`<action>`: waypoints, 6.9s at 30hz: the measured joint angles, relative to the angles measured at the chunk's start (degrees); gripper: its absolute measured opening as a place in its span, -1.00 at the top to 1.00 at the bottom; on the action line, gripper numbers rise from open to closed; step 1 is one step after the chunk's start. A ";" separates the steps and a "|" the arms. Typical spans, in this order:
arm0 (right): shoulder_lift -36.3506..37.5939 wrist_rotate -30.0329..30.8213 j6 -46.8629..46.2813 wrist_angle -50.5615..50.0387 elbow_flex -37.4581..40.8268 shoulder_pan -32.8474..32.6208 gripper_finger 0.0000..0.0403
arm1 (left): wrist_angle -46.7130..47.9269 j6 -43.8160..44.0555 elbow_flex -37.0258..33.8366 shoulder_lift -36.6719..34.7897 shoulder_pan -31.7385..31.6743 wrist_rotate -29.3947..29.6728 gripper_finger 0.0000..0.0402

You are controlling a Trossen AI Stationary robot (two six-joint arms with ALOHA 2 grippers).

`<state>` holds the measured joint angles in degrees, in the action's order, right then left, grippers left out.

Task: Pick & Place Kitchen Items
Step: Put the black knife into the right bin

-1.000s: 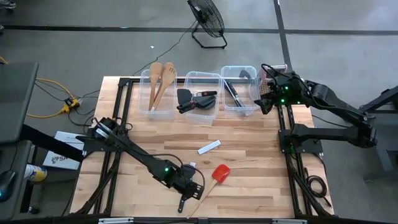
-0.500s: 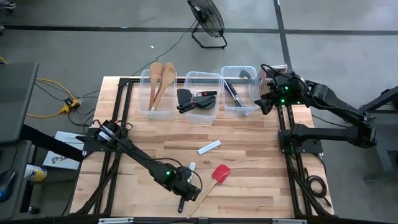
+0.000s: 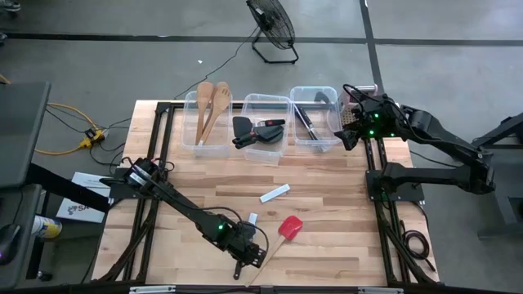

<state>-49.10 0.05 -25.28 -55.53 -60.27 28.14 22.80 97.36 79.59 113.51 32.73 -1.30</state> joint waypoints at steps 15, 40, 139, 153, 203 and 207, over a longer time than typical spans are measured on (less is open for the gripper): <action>0.04 0.00 0.22 -0.22 0.00 0.00 -0.17 | 8.94 0.42 0.16 2.39 -0.09 0.02 1.00; 0.02 1.36 1.53 -0.52 0.00 0.00 -0.17 | 35.96 1.76 13.06 1.60 -0.09 -4.45 1.00; 0.01 -0.50 3.08 -0.21 0.00 -0.02 -0.17 | -2.56 -30.41 1.03 -17.27 -13.80 28.56 0.70; 0.00 -7.55 3.27 3.70 0.00 0.00 -0.17 | -24.16 -47.92 1.03 -17.46 -32.11 15.44 0.70; -19.01 -5.61 0.91 45.04 0.00 -12.61 -0.17 | -39.37 -64.59 1.03 -17.46 -54.88 -26.50 0.70; -20.57 -5.40 0.61 47.38 0.00 -12.55 -0.17 | -39.38 -64.59 1.03 -17.46 -54.88 -27.00 0.70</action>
<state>-69.67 -5.35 -24.67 -8.14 -60.27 15.59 -16.58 32.77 80.62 96.05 -22.15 -28.30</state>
